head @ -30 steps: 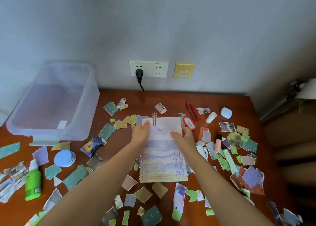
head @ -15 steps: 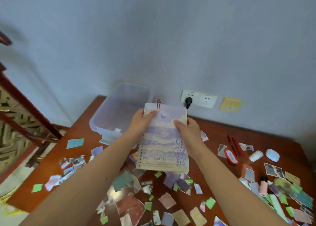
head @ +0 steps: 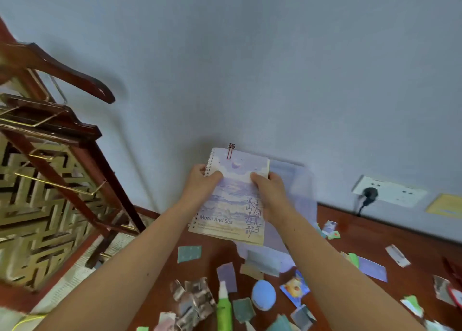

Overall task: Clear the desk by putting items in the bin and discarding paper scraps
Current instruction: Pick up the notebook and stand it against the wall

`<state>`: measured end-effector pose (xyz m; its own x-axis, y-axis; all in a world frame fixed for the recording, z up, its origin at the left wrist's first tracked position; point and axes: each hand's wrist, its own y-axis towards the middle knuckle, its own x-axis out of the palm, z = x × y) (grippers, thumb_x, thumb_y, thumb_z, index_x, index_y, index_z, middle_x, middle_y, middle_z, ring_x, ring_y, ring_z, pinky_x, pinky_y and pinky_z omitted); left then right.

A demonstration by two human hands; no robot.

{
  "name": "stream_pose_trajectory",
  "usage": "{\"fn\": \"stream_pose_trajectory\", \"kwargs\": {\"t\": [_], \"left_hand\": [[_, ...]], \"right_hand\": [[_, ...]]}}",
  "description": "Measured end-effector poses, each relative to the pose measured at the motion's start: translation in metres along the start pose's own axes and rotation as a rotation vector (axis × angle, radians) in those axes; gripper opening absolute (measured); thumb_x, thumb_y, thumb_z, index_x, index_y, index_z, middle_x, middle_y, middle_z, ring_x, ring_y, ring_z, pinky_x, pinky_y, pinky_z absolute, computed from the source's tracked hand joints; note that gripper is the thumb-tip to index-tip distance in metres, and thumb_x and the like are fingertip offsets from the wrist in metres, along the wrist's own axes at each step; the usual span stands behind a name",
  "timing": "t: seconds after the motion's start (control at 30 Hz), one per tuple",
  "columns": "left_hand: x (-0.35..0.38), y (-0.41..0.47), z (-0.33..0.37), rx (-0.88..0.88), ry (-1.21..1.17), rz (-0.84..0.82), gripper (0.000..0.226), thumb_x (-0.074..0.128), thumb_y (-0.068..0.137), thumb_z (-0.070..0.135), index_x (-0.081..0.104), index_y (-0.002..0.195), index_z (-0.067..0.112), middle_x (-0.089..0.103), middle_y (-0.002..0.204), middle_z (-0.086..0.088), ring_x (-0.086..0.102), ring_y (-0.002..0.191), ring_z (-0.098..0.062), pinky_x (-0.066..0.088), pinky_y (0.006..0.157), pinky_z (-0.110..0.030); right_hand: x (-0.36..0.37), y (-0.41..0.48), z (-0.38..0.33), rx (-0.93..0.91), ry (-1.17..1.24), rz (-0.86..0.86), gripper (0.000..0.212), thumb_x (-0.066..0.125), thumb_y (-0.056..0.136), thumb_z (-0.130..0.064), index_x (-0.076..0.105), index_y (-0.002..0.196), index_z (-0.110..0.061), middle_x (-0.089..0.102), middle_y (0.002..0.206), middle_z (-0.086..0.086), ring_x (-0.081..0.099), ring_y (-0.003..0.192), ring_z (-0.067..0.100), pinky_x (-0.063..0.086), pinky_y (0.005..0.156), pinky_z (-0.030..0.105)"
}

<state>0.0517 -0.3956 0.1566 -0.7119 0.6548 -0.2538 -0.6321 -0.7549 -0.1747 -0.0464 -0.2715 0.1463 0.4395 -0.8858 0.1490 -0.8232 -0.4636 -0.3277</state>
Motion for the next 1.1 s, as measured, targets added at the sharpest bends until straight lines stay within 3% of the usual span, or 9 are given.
{"fn": "stream_pose_trajectory", "kwargs": {"t": [0.1, 0.2, 0.4, 0.53, 0.6, 0.7, 0.8, 0.93, 1.1], "left_hand": [[-0.029, 0.034, -0.016, -0.024, 0.013, 0.026, 0.033, 0.061, 0.087, 0.02, 0.045, 0.116, 0.017, 0.052, 0.095, 0.011, 0.055, 0.081, -0.005, 0.044, 0.067, -0.022], [-0.044, 0.066, -0.035, -0.081, 0.029, 0.015, 0.032, 0.061, 0.087, 0.02, 0.045, 0.115, 0.02, 0.055, 0.1, 0.008, 0.059, 0.089, -0.014, 0.05, 0.081, -0.034], [-0.048, 0.118, -0.076, -0.163, 0.007, -0.019, 0.036, 0.061, 0.089, 0.019, 0.043, 0.12, 0.02, 0.055, 0.099, 0.009, 0.059, 0.086, -0.011, 0.053, 0.076, -0.033], [-0.033, 0.149, -0.101, -0.218, -0.004, -0.038, 0.039, 0.062, 0.089, 0.017, 0.047, 0.125, 0.019, 0.058, 0.107, 0.005, 0.062, 0.095, -0.017, 0.054, 0.088, -0.042], [-0.023, 0.163, -0.115, -0.244, 0.003, -0.049, 0.033, 0.061, 0.09, 0.016, 0.049, 0.12, 0.023, 0.059, 0.099, 0.008, 0.062, 0.094, -0.017, 0.054, 0.088, -0.042], [-0.007, 0.18, -0.135, -0.275, 0.023, -0.088, 0.021, 0.06, 0.089, 0.013, 0.06, 0.104, 0.027, 0.066, 0.093, 0.004, 0.066, 0.088, -0.022, 0.056, 0.083, -0.044], [0.006, 0.195, -0.153, -0.288, 0.041, -0.114, 0.033, 0.056, 0.085, 0.006, 0.065, 0.089, 0.037, 0.07, 0.096, -0.01, 0.068, 0.085, -0.027, 0.056, 0.077, -0.041], [0.016, 0.209, -0.171, -0.27, 0.107, -0.168, 0.033, 0.057, 0.085, 0.007, 0.068, 0.11, 0.026, 0.072, 0.093, 0.004, 0.069, 0.082, -0.018, 0.058, 0.078, -0.038], [0.023, 0.217, -0.181, -0.202, 0.251, -0.164, 0.028, 0.059, 0.089, 0.011, 0.066, 0.112, 0.025, 0.069, 0.099, 0.006, 0.065, 0.085, -0.015, 0.055, 0.076, -0.031]], "right_hand": [[0.04, 0.023, 0.006, 0.029, -0.082, -0.031, 0.018, 0.045, 0.091, 0.001, 0.059, 0.088, -0.009, 0.066, 0.088, 0.012, 0.064, 0.078, 0.027, 0.055, 0.078, 0.044], [0.068, 0.049, 0.018, 0.057, -0.148, -0.019, 0.026, 0.039, 0.086, 0.005, 0.06, 0.09, -0.01, 0.066, 0.088, 0.013, 0.063, 0.075, 0.027, 0.053, 0.069, 0.038], [0.099, 0.096, 0.047, 0.144, -0.22, 0.009, 0.037, 0.035, 0.085, 0.007, 0.058, 0.112, -0.006, 0.067, 0.096, 0.011, 0.066, 0.076, 0.021, 0.051, 0.052, 0.022], [0.106, 0.127, 0.068, 0.185, -0.277, 0.102, 0.036, 0.034, 0.087, 0.009, 0.061, 0.093, -0.015, 0.068, 0.096, 0.009, 0.066, 0.085, 0.023, 0.059, 0.074, 0.036], [0.107, 0.144, 0.082, 0.207, -0.289, 0.183, 0.037, 0.034, 0.086, 0.009, 0.061, 0.098, -0.015, 0.068, 0.101, 0.009, 0.066, 0.09, 0.024, 0.058, 0.081, 0.04], [0.104, 0.166, 0.101, 0.274, -0.268, 0.291, 0.038, 0.039, 0.087, 0.008, 0.045, 0.119, -0.012, 0.061, 0.1, 0.007, 0.062, 0.09, 0.021, 0.056, 0.07, 0.033], [0.101, 0.184, 0.112, 0.356, -0.283, 0.365, 0.038, 0.044, 0.09, 0.006, 0.033, 0.123, -0.01, 0.053, 0.099, 0.007, 0.055, 0.089, 0.02, 0.05, 0.072, 0.033], [0.099, 0.204, 0.126, 0.432, -0.321, 0.439, 0.041, 0.05, 0.09, 0.002, 0.034, 0.126, -0.01, 0.053, 0.112, 0.012, 0.053, 0.09, 0.02, 0.046, 0.067, 0.03], [0.101, 0.219, 0.138, 0.462, -0.389, 0.496, 0.042, 0.055, 0.089, -0.003, 0.037, 0.126, -0.012, 0.047, 0.126, 0.014, 0.054, 0.102, 0.027, 0.047, 0.075, 0.034]]}}
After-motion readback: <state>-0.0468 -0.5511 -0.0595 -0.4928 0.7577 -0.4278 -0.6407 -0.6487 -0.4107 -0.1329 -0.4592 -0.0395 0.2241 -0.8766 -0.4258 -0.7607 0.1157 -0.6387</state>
